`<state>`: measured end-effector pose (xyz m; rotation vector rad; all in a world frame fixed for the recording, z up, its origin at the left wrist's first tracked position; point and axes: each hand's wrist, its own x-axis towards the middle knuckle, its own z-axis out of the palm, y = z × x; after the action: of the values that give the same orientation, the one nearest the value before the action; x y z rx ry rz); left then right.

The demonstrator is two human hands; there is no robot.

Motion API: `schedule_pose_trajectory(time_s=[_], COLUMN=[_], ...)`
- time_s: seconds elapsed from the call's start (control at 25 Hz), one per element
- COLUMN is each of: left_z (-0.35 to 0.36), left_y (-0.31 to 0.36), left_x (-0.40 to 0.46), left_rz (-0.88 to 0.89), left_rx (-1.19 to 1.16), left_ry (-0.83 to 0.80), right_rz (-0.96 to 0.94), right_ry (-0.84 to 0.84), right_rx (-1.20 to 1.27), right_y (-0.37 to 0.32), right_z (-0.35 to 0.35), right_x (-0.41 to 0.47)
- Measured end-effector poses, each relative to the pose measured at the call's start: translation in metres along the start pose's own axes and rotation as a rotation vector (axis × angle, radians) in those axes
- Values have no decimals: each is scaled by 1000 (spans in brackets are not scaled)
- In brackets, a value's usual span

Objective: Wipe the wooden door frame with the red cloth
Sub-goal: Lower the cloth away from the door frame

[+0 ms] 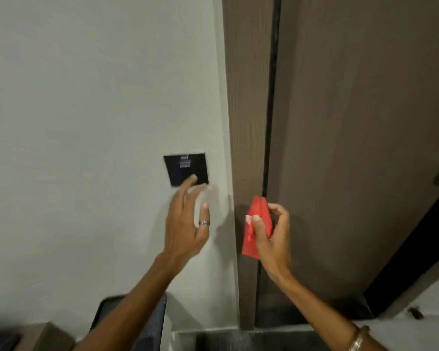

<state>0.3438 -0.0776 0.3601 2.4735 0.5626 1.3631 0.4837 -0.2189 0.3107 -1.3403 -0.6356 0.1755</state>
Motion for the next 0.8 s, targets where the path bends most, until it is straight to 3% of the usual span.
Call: schedule_pose_trajectory(time_s=[0.08,0.16,0.2,0.28,0.4,0.6,0.8], left_z=[2,3,3,-3,-22,-67,-74], left_y=[-3,-11,-18,-40,-70,-137,-209], left_x=[-65,-108,-121,-151,-192,-278,-339], left_rz=[-288,-776,-1040,-1428,-1613,-1758,-1778], left_rx=[-139,-253,-380,-668,-728,-523,-386], left_ry=[-191,-425,-527,-544,-413,-367,-323], right_rz=[558,970,1074,1201,1274,1419,1439], right_ry=[49,34,36,48,-56,-356,-412], right_rx=[400,623,630,572,330,-156,-268], right_y=[19,37,45,67,95,142,195], right_z=[20,49,63,97,130,186,248], right_x=[-38,-64,-75,-106,-147,-206,-243])
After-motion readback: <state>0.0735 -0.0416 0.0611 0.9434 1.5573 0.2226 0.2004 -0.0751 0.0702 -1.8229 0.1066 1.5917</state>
